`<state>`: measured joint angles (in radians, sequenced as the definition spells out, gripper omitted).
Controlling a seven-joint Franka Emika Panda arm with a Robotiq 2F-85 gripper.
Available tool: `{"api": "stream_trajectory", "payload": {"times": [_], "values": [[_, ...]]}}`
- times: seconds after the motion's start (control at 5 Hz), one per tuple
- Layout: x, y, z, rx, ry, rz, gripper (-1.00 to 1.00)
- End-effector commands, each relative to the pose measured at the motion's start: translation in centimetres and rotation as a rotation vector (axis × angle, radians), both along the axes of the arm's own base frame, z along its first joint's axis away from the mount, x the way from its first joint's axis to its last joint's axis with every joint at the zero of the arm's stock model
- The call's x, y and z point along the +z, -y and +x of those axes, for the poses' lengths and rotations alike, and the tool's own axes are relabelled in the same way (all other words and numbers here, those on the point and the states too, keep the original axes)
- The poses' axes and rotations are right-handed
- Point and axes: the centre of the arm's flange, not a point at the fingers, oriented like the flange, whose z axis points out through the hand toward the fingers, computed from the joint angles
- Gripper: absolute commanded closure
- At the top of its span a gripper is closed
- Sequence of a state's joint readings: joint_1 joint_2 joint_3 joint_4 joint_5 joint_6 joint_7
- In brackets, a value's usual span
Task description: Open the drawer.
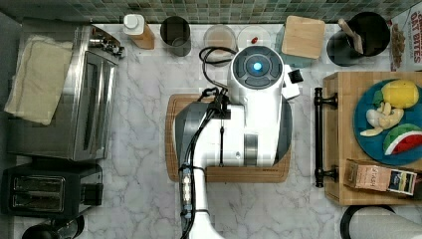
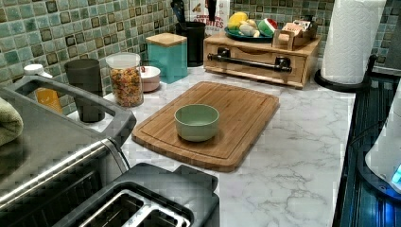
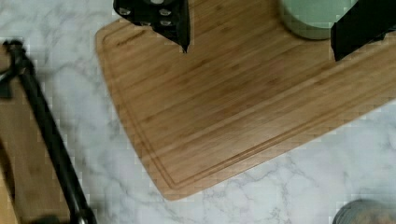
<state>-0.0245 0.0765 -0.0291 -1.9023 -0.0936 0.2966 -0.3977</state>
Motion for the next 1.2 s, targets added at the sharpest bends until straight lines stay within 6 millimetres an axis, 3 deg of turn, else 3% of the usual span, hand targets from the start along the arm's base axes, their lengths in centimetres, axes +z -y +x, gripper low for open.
{"api": "stream_trajectory", "payload": {"times": [0.2, 0.8, 1.2], "values": [[-0.2, 5.0, -4.3, 0.285, -0.044, -0.022, -1.00], [-3.9, 9.5, -6.7, 0.378, -0.004, -0.078, -1.00], [-6.5, 13.8, -7.8, 0.423, 0.020, -0.101, -1.00]]}}
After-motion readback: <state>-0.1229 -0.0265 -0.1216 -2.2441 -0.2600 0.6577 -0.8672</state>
